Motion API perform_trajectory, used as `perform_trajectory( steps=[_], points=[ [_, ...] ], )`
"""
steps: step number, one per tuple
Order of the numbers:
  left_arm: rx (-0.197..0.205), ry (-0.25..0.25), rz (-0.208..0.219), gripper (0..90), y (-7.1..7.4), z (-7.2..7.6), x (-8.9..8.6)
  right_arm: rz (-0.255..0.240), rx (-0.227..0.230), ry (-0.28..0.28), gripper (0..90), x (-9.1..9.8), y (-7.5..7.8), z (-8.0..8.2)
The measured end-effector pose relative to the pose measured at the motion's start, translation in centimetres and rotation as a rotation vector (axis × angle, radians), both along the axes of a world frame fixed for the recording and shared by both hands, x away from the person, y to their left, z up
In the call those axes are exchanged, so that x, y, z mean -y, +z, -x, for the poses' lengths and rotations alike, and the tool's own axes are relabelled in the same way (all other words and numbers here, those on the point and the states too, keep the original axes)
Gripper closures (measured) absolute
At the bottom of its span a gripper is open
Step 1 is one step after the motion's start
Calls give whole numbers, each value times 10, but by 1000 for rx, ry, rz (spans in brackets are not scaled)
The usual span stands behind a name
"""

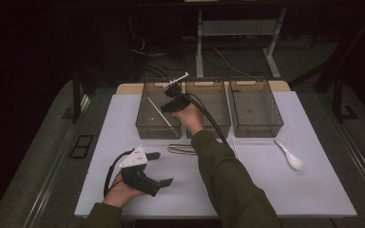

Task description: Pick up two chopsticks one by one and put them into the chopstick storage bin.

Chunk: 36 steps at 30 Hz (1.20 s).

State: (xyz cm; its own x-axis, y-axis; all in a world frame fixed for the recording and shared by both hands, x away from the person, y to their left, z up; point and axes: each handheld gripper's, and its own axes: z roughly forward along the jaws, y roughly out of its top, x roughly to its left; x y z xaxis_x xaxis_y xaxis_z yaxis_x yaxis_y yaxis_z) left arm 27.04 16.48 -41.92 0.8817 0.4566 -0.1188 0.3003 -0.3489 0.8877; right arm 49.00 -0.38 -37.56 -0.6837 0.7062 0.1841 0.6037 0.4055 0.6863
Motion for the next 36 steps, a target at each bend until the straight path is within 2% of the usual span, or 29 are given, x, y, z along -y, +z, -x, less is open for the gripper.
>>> perform_trajectory(
  steps=[3, 5, 12, 14, 19, 25, 29, 36],
  points=[
    [-2, 0, -3, 0, -1, -1, 0, -18, 1, 40, 521, 6, 4, 7],
    [-1, 1, -6, 0, -1, 0, 0, -32, 5, 48, 466, 12, 8, 12],
    [-2, 5, -13, 0, -1, 0, 0, -63, 36, 72, 390, 37, 20, 35],
    [5, 2, -20, 0, -1, -1, 0, -79, 43, 73, 386, 45, 21, 41],
    [-3, 6, -20, 0, -2, -2, 0, -65, 55, 95, 374, 63, 22, 52],
    [0, 5, -29, 0, -2, -1, 0, -84, 64, 108, 328, 80, 25, 68],
    [-2, 4, -32, 0, -2, -1, -1, -104, 64, 135, 348, 92, 25, 79],
    [-10, 8, -26, 0, -3, 0, 1, -89, 103, 159, 373, 118, 23, 106]
  ],
)
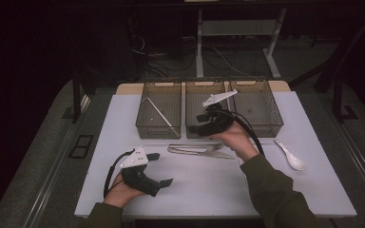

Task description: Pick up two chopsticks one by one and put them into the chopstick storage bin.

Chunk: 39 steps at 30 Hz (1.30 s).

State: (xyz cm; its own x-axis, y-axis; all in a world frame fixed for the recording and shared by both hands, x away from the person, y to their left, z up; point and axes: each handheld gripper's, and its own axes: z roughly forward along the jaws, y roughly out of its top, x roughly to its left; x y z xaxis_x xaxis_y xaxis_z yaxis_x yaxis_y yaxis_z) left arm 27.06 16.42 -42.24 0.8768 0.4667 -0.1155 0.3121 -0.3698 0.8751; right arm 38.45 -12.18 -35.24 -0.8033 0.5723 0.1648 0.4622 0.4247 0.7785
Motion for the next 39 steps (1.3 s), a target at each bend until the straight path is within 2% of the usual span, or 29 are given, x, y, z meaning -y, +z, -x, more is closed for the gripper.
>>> perform_trajectory(
  steps=[3, 7, 10, 15, 24, 31, 39],
  points=[
    [-2, -1, 0, 0, 0, 0, 1, 7, 11, -17, 377, 16, -2, 12],
    [-3, 0, -5, 0, 0, 0, 0, 30, -17, -60, 400, 37, -8, 27],
    [-6, 3, -3, 0, -1, 0, 1, 53, -13, -93, 423, 52, -14, 38],
    [-6, 2, -7, 0, -1, 0, 1, 61, -28, -142, 436, 77, -25, 54],
    [-7, 3, -21, 0, -1, 0, 1, 94, -67, -181, 464, 112, -45, 78],
    [-7, 5, -31, 0, -2, 1, 1, 137, -116, -206, 517, 127, -61, 99],
    [-7, 10, -32, 0, -2, 1, 0, 185, -129, -203, 586, 130, -72, 117]
  ],
)
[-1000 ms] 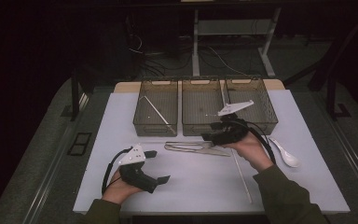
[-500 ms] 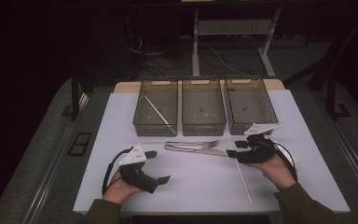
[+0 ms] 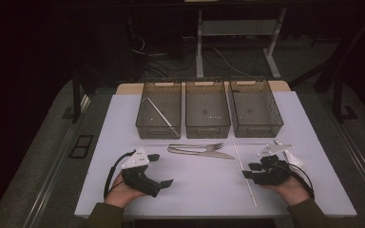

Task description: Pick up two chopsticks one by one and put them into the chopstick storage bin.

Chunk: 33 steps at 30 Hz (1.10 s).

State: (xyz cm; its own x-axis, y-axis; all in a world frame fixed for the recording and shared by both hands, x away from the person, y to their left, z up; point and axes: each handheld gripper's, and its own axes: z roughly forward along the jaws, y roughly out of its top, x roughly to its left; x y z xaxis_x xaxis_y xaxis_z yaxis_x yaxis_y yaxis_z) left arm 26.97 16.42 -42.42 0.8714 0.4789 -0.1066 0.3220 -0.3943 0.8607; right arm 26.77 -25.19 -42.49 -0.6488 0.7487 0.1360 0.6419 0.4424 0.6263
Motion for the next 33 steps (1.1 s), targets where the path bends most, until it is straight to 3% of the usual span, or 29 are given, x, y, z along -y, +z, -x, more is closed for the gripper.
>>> perform_trajectory(
  steps=[11, 33],
  points=[
    [-2, -2, -3, 0, 0, 0, 1, 33, -54, 8, 670, -5, -9, 6],
    [-5, -5, -2, 0, 0, 0, 2, 96, -52, -6, 758, -5, -11, 5]
  ],
)
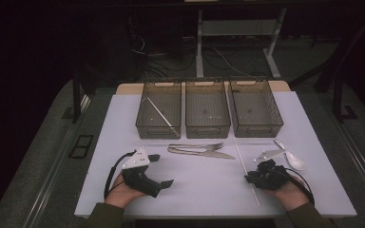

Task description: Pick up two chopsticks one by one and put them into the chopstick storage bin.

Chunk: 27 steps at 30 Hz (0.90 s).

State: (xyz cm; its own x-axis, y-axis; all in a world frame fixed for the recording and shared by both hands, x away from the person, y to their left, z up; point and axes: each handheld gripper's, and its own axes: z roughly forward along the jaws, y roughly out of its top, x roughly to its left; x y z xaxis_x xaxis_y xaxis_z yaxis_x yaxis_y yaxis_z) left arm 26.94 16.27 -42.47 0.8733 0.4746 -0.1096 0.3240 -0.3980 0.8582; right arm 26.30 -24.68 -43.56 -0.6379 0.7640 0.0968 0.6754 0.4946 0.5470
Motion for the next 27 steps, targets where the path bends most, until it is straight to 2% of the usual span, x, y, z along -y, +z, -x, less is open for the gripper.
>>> perform_trajectory(
  steps=[5, 11, 19, 23, 27],
  points=[
    [1, 1, 1, 0, 0, 0, 0, 8, -3, -16, 762, 5, 0, -2],
    [-1, -1, 2, 0, 0, 0, 0, 29, 0, -16, 766, 10, 1, -3],
    [-1, -1, 2, 0, 0, 0, 0, 34, -12, -12, 777, 17, 2, -5],
    [-1, -1, 3, 0, 0, 0, 0, 56, -5, -15, 788, 24, 2, -7],
    [-2, -2, 2, 0, 0, 0, 0, 53, -13, -23, 799, 33, 2, -9]
  ],
)
